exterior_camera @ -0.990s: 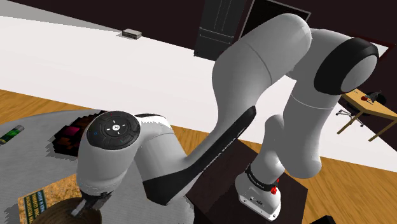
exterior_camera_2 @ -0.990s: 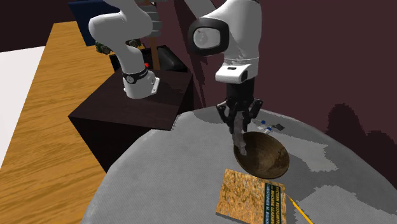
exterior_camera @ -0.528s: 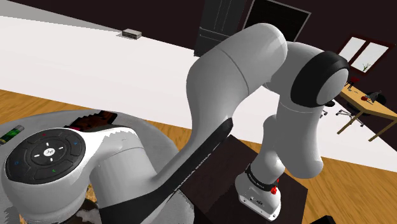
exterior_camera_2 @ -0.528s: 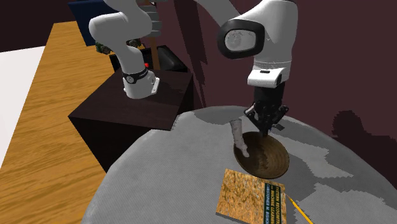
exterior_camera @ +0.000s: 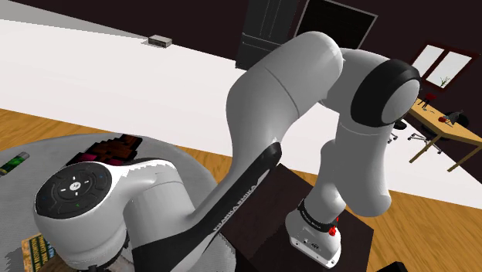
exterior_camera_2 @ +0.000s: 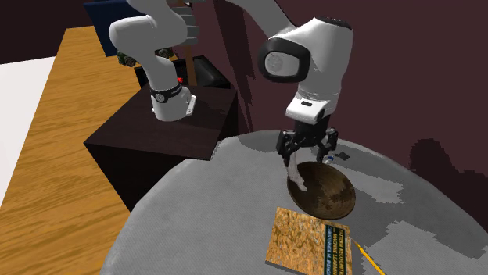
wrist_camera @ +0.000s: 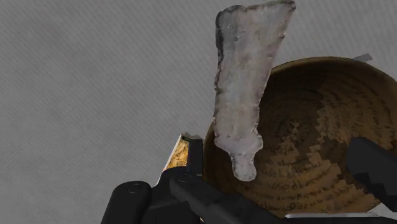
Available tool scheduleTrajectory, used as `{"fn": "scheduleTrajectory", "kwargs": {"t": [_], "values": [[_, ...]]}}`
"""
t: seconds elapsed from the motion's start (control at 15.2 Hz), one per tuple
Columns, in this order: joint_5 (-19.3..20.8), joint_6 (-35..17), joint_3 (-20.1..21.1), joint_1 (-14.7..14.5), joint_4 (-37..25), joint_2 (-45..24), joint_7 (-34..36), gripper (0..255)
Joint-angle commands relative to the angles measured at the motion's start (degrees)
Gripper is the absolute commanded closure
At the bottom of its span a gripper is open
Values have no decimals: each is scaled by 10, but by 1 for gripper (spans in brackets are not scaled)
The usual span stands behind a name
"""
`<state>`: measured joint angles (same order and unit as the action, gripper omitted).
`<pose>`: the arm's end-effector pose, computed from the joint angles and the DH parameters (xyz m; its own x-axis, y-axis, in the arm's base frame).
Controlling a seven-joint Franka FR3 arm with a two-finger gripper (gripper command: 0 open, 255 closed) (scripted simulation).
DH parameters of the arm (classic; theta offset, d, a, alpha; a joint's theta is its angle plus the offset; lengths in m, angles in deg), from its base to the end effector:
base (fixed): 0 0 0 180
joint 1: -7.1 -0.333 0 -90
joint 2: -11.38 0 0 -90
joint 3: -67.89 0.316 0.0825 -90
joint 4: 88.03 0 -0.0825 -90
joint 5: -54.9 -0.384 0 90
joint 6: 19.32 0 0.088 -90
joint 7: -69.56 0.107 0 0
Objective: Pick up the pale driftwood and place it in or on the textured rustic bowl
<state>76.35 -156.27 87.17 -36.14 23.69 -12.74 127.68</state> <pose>0.2988 0.5466 0.2780 0.9418 0.3086 0.1337 0.3066 -0.9512 0.0355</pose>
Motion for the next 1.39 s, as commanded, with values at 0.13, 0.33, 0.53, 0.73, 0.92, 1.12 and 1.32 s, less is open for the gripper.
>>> {"fn": "scheduleTrajectory", "kwargs": {"t": [0.13,0.33,0.53,0.73,0.92,1.12,1.32], "values": [[-21,1,3,12,25,-5,-5,0],[-10,-15,-3,9,26,-22,1,0],[-2,-29,-9,5,25,-37,7,0],[-2,-29,-9,5,25,-37,7,0],[-2,-29,-9,5,25,-37,7,0],[-2,-29,-9,5,25,-37,7,255],[-2,-29,-9,5,25,-37,7,255]]}}
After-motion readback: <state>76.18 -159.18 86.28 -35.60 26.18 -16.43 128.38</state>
